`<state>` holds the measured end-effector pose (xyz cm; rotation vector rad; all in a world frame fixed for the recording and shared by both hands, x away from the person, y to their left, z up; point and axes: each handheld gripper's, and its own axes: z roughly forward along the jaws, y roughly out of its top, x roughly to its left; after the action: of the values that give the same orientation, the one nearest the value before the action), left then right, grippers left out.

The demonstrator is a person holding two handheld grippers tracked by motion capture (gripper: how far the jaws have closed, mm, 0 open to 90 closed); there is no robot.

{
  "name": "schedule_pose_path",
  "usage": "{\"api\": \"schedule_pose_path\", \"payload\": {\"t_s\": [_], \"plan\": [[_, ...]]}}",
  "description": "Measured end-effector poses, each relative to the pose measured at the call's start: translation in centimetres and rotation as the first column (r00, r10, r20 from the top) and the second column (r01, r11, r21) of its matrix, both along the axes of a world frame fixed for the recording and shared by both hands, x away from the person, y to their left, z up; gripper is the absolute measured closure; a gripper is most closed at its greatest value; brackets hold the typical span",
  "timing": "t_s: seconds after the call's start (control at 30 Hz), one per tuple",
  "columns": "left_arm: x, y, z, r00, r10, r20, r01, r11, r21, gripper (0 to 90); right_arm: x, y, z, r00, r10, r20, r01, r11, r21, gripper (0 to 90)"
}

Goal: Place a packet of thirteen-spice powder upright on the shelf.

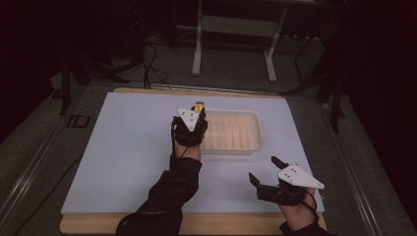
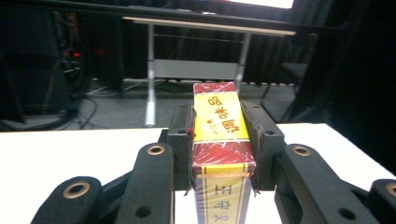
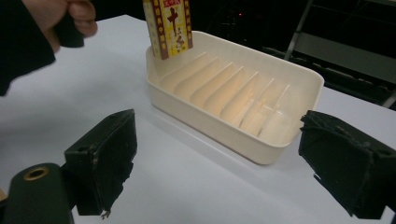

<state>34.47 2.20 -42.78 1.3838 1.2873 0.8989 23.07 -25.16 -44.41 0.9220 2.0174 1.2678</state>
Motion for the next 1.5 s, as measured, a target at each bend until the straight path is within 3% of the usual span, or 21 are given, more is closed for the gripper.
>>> {"api": "schedule_pose_path", "payload": {"t_s": [0.07,0.6,0.73,1.0,1.23,1.5], "plan": [[0.0,-0.5,-0.4,0.9993,0.038,-0.001,-0.038,0.9988,0.030,68.9,0.0,0.0,0.0,1.0000,0.002,0.003,-0.002,1.0000,-0.008,11.4],[0.9,-1.1,-2.9,0.9950,0.092,-0.038,-0.091,0.9951,0.040,68.8,0.2,-0.1,-0.4,0.9997,0.009,-0.022,-0.009,1.0000,-0.002,11.6],[1.2,-1.1,-3.7,0.9935,0.091,-0.068,-0.088,0.9953,0.040,68.7,0.3,-0.1,-0.4,0.9996,0.010,-0.027,-0.010,0.9999,-0.002,11.6],[1.5,-1.4,-5.0,0.9919,0.093,-0.086,-0.090,0.9951,0.041,68.5,0.3,-0.1,-0.5,0.9994,0.011,-0.032,-0.011,0.9999,-0.002,11.6],[1.9,-1.8,-6.0,0.9885,0.097,-0.116,-0.090,0.9939,0.064,68.5,0.4,-0.2,-0.5,0.9992,0.014,-0.038,-0.014,0.9999,0.000,11.6],[2.0,-2.1,-6.1,0.9905,0.073,-0.116,-0.061,0.9930,0.101,64.7,0.4,-0.3,-0.5,0.9991,0.013,-0.039,-0.013,0.9999,0.002,11.6]]}}
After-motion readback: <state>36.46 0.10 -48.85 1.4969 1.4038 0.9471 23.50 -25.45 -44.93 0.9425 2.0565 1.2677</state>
